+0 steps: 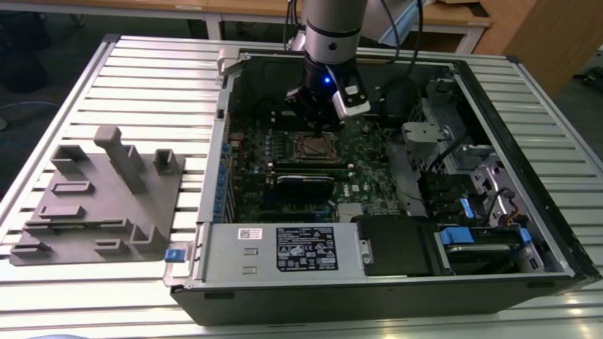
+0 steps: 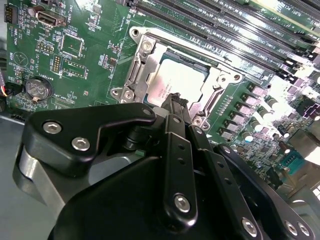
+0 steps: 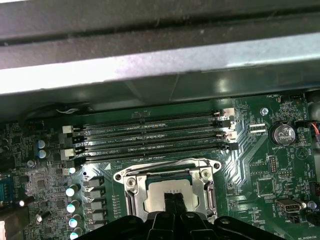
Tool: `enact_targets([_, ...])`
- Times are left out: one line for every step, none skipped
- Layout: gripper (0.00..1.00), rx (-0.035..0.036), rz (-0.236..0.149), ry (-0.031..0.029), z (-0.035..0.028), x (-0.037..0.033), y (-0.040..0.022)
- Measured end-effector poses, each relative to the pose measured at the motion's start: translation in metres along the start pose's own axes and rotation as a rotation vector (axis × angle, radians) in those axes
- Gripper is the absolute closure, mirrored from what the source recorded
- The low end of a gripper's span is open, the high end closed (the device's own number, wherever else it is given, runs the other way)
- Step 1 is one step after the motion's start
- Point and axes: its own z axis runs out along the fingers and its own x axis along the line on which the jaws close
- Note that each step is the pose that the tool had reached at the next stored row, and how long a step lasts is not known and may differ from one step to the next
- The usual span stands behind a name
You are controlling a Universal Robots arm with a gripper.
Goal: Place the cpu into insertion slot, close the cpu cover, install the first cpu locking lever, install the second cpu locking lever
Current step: 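Install the first cpu locking lever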
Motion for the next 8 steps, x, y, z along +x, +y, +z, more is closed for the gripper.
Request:
enact_targets([0.89,0.0,0.0,0.0,0.0,0.0,0.0])
enact_targets([0.89,0.0,0.0,0.0,-0.0001,0.0,0.0])
enact_targets([0.89,0.0,0.0,0.0,-0.0001,0.0,0.0])
enact_targets([0.89,0.0,0.0,0.0,-0.0001,0.0,0.0])
enact_targets([0.89,0.0001,0.0,0.0,-0.0002,0.0,-0.0001])
enact_targets([0.89,0.0003,0.0,0.0002,-0.0003,-0.0001,-0.0006])
enact_targets([0.89,0.0003,0.0,0.0002,-0.0003,-0.0002,-0.0014])
enact_targets([0.89,0.0001,0.0,0.0001,-0.0002,-0.0004,-0.0025])
